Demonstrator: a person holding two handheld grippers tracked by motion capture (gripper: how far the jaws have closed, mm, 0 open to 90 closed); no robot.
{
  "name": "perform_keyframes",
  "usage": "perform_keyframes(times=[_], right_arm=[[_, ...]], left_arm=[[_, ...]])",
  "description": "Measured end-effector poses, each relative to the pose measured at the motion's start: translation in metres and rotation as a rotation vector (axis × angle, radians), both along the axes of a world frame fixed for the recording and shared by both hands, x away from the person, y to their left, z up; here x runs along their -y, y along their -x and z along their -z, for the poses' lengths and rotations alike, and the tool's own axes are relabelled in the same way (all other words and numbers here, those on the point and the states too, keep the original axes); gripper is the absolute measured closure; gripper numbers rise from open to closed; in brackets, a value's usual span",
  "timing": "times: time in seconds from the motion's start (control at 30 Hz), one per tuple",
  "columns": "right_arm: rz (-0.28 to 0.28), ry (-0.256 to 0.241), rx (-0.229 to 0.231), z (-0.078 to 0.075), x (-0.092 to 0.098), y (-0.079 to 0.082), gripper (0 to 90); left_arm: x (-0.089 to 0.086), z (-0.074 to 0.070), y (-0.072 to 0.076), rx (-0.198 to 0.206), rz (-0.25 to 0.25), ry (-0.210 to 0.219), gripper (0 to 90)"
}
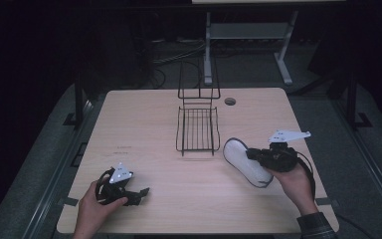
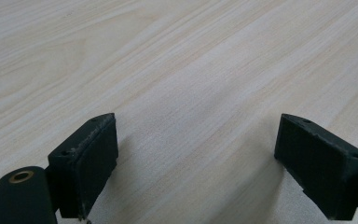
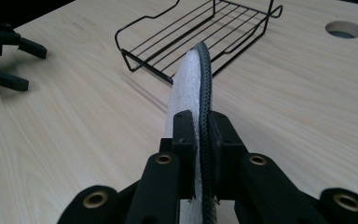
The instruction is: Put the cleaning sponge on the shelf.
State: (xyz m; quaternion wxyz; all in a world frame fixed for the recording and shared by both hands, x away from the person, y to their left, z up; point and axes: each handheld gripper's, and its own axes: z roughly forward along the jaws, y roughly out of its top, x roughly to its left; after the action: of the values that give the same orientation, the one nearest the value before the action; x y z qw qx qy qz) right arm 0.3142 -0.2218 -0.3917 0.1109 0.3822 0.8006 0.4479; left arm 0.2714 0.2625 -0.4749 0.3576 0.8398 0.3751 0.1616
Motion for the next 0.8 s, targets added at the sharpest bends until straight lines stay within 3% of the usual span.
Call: perform_keyframes(times=[0.8], right_arm=[[-0.024, -0.023, 0.056, -0.022, -0.029, -0.037, 82.1]], left_arm=[[0.0, 0.0, 0.0, 0.001, 0.003, -0.003, 12.4]])
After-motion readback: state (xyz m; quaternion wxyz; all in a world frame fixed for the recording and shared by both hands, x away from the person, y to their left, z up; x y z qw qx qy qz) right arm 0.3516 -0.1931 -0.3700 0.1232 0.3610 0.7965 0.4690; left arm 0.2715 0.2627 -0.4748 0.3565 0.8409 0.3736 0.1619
